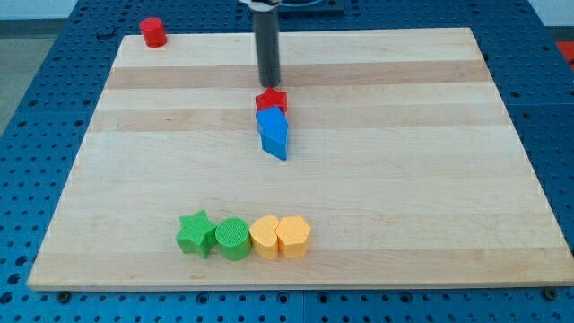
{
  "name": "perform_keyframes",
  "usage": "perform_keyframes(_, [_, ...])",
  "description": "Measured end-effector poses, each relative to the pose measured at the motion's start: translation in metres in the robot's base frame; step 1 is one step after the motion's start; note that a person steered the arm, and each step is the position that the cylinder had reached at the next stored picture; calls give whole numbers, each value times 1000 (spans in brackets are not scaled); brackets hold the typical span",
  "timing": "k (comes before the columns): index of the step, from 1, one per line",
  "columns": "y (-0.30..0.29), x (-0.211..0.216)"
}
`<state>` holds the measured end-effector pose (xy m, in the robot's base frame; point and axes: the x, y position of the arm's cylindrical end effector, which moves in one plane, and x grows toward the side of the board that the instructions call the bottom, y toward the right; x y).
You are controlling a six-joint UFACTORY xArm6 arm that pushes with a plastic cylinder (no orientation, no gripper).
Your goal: Move the red circle towards right
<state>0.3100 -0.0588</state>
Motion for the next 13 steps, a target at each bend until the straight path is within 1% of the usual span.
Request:
perform_keyframes(1, [-22,1])
perform_keyframes(3, [-140,-8])
perform_keyframes(5, [-234,-56])
perform_keyframes(6, [-246,-67])
perform_keyframes(7, [-246,-100])
perform_keyframes(8, [-246,-119])
perform_keyframes(9, [-231,-112])
perform_keyframes(11, [-208,-44])
perform_keyframes(12, [-217,-45])
perform_keyframes(13, [-245,-68])
